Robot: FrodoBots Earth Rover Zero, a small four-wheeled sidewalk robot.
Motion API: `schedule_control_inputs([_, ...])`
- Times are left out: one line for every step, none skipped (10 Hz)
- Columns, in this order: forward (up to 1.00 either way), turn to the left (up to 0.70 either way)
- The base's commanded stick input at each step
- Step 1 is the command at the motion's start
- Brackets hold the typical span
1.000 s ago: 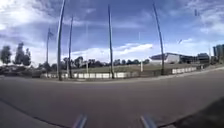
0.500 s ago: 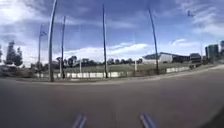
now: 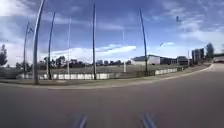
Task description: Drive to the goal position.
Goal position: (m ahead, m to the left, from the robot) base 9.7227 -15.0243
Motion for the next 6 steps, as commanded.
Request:
schedule_control_inputs([0.70,-0.35])
schedule_control_inputs([0.70,-0.35])
schedule_control_inputs([0.70,-0.35])
schedule_control_inputs([0.70,-0.35])
schedule_control_inputs([0.70,-0.35])
schedule_control_inputs([0.70,-0.35])
